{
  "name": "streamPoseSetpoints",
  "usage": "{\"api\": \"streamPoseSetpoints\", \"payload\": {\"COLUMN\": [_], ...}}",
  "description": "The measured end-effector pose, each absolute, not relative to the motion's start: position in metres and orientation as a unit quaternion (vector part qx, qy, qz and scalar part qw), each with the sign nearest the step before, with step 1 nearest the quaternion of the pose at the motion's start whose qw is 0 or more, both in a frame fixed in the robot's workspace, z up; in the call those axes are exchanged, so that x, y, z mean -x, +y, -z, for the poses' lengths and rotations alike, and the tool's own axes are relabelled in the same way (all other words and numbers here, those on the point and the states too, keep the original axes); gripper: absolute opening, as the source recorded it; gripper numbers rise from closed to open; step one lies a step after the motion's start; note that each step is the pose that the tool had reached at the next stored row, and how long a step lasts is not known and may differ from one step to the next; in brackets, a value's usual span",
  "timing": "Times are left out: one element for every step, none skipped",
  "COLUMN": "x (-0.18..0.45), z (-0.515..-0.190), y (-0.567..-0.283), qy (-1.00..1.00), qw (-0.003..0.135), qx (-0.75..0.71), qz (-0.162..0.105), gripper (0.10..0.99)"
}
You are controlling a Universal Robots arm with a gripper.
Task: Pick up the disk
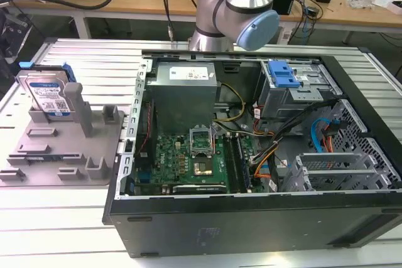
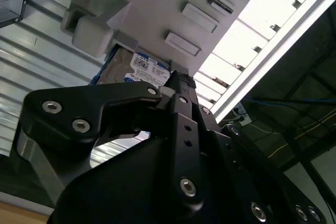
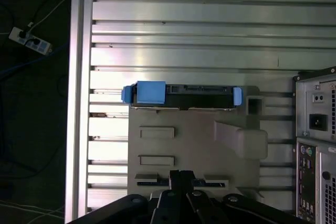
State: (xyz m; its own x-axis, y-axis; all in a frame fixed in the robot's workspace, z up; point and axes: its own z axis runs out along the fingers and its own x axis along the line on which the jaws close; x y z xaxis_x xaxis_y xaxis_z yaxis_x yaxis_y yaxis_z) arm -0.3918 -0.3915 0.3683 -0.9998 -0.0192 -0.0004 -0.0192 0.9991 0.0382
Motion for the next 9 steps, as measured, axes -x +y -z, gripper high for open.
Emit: {"api": "streamPoseSetpoints", "payload": {"x": [0.3918, 0.3919, 0.3919, 0.3919, 0.3919, 0.3919, 0.3920, 0.3920, 0.3919], "z": [-0.3683, -0.3684, -0.3683, -0.3683, -0.3684, -0.3684, -0.3683, -0.3683, -0.3683], "y": [-0.3915, -0.3915, -0.3915, -0.3915, -0.3915, -0.3915, -0.3914, -0.3914, -0.3914], "qy": [-1.000, -1.000, -1.000, -1.000, -1.000, -1.000, -0.999, -0.999, -0.998], "qw": [0.000, 0.000, 0.000, 0.000, 0.000, 0.000, 0.000, 0.000, 0.001], "qx": [-0.010, -0.010, -0.010, -0.011, -0.016, -0.022, -0.036, -0.045, -0.059], "qz": [0.019, 0.019, 0.019, 0.019, 0.019, 0.019, 0.019, 0.019, 0.019], "gripper": [0.106, 0.106, 0.106, 0.106, 0.106, 0.106, 0.106, 0.106, 0.106]}}
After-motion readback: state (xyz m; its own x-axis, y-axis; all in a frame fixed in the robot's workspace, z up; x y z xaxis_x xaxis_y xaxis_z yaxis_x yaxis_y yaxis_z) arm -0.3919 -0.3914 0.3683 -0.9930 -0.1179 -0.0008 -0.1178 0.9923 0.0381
